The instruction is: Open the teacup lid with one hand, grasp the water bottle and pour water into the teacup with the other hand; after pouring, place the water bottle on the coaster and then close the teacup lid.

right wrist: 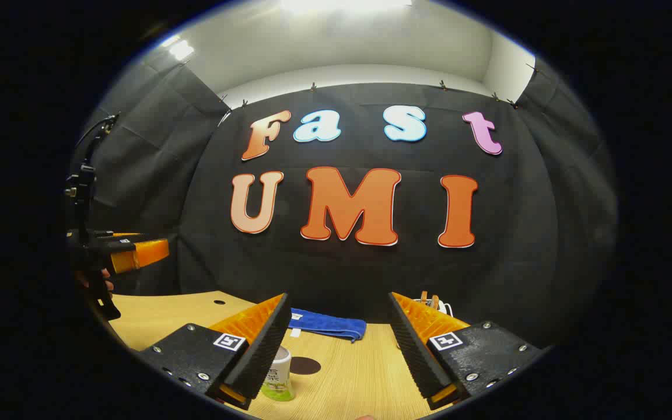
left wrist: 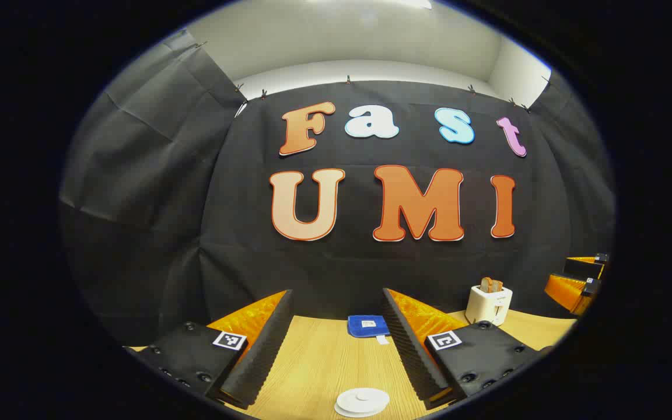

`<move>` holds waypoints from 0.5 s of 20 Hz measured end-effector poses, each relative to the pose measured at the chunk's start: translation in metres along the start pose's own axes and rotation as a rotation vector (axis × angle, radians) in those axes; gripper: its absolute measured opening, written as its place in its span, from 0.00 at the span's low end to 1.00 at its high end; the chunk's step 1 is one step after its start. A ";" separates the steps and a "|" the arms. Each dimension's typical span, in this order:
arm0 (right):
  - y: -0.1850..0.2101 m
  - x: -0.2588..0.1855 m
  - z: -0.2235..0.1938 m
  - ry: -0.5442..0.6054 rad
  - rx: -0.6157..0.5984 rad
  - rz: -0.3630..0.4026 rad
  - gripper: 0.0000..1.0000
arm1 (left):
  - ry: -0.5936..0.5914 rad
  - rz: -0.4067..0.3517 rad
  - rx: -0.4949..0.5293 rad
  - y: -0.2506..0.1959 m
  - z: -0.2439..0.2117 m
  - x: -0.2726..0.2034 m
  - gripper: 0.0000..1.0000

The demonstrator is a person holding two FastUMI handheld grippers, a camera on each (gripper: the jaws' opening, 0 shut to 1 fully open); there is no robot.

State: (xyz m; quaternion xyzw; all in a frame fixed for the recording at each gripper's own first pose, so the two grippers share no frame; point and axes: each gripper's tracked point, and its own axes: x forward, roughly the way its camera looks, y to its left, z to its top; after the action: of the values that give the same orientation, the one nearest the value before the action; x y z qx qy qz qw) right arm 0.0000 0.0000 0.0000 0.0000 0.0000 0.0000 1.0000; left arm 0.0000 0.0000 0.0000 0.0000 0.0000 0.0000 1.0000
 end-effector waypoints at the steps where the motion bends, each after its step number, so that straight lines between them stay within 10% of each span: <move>1: 0.000 0.000 0.001 -0.002 0.000 -0.001 0.98 | 0.004 -0.001 0.000 0.000 -0.001 0.000 0.96; 10: 0.003 0.008 0.006 0.006 -0.004 0.012 0.98 | 0.014 0.007 0.025 0.000 0.000 0.006 0.96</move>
State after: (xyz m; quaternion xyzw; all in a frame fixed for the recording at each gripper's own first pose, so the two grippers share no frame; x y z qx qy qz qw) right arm 0.0084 0.0027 0.0058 -0.0019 0.0031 0.0058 1.0000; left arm 0.0065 -0.0002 0.0000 0.0126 0.0068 0.0035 0.9999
